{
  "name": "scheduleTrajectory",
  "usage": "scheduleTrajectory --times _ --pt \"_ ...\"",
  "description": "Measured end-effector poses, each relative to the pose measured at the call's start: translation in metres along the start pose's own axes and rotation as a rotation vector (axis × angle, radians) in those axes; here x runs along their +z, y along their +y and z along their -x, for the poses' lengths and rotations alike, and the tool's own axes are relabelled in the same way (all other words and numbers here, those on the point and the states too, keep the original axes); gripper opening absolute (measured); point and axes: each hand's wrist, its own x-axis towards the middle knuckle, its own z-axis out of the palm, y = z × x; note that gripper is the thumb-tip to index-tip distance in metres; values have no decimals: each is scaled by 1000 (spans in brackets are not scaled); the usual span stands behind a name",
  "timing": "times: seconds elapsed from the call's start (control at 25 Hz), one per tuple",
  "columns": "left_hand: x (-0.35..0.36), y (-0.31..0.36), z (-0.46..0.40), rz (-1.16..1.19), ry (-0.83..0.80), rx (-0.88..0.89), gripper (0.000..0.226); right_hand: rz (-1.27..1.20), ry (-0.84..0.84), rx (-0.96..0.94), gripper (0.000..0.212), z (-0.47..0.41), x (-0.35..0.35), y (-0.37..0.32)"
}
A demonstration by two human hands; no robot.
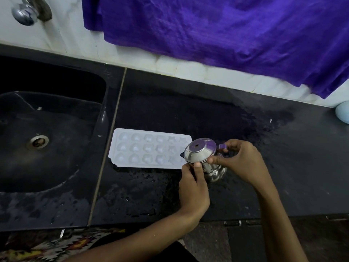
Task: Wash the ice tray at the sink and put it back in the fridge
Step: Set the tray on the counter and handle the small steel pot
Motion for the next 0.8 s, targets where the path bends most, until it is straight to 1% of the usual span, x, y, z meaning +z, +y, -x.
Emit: scheduleTrajectory --times 0.04,0.12,0.2,0.24,0.32,0.44,0.52,0.68,0.8 --pt "0 2 1 12 3 32 27 -49 -1 -3 52 -1 -1 1" --pt "0 8 1 38 10 112 31 -151 -1 -17 62 -3 -3 0" --pt "-1 14 -3 55 36 172 35 -198 13 -27 71 -9 -5 -4" --pt "-1 18 -7 62 55 179 33 -198 23 -29 70 -14 -4 -7" --pt "-2 23 -18 78 84 135 27 -152 39 -26 60 -24 -1 -14" --pt "-7 24 -36 110 93 42 30 -16 56 -23 44 -40 8 -23" --pt "-11 23 -44 128 99 -2 34 45 51 -19 44 -49 15 -27" --pt "-14 21 -52 139 115 -57 39 129 51 -22 57 -57 24 -32" --pt "-16 22 -55 143 113 -70 40 146 45 -9 55 -59 26 -34"
